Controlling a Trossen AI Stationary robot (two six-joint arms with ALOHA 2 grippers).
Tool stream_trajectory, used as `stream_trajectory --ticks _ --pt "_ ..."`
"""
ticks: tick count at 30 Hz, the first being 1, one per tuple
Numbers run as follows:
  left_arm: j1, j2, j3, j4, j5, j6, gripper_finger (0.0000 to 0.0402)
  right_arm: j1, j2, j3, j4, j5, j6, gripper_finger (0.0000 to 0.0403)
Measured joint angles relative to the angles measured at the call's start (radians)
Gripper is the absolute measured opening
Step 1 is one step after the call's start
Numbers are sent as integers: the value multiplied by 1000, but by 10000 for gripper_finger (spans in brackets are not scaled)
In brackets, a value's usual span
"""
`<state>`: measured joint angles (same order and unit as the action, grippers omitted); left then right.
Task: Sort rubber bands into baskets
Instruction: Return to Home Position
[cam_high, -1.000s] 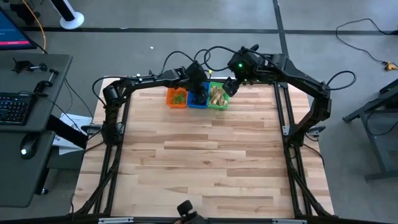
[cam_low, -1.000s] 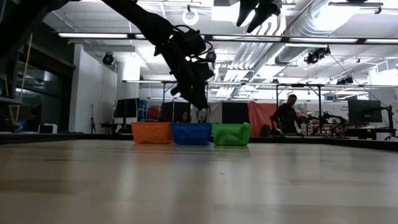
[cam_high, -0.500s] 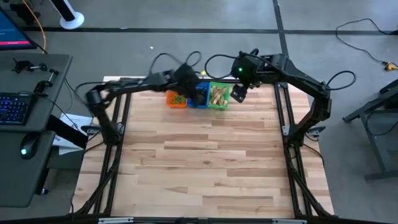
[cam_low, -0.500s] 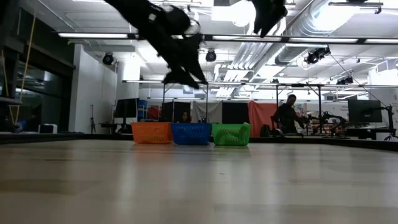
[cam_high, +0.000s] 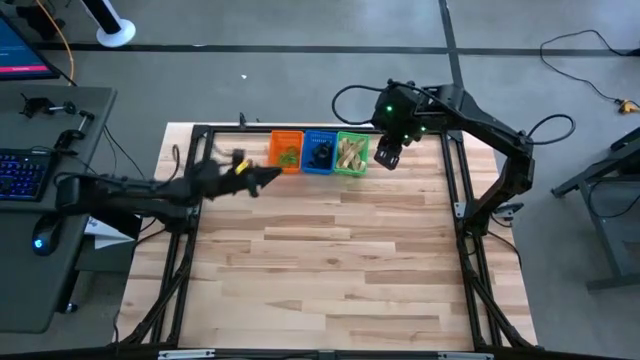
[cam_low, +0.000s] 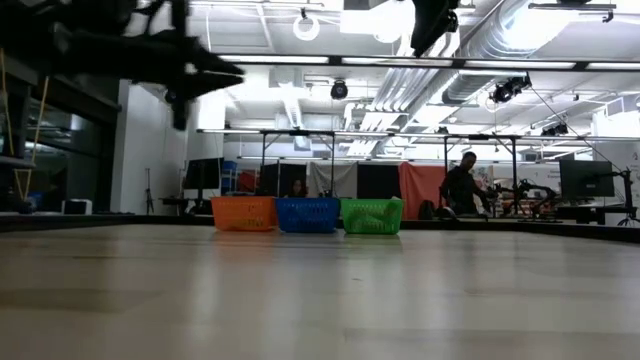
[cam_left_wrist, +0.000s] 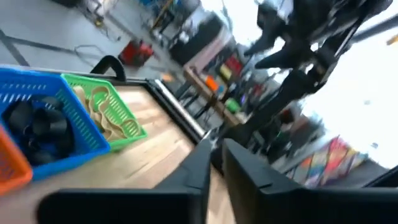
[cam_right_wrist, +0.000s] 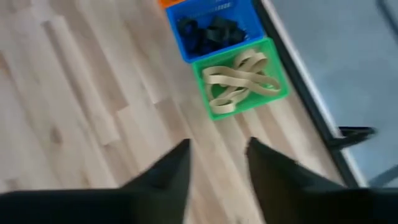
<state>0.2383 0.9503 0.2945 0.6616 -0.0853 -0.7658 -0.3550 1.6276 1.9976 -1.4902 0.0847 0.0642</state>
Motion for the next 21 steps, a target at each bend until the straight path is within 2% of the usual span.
stream_trajectory --ticks 3,5,8,12,15,18,21 --pt "-85 -85 -133 121 -126 -38 7 -8 0 0 -2 -70 8 54" --pt "-137 -133 -204 198 -207 -45 2 -12 0 0 -2 -101 10 15" --pt "-196 -191 -284 264 -292 -44 0 -12 0 0 -2 -148 35 21" --pt "-243 -242 -286 224 -305 -4 0 0 0 0 -3 -214 78 4" --pt "-261 -259 -286 198 -288 20 0 38 -8 -27 2 -260 103 6" --pt "-262 -266 -286 202 -212 35 0 95 -67 -182 49 -280 169 2" --pt "-262 -265 -286 191 -160 34 0 157 -193 -447 168 -332 301 1"
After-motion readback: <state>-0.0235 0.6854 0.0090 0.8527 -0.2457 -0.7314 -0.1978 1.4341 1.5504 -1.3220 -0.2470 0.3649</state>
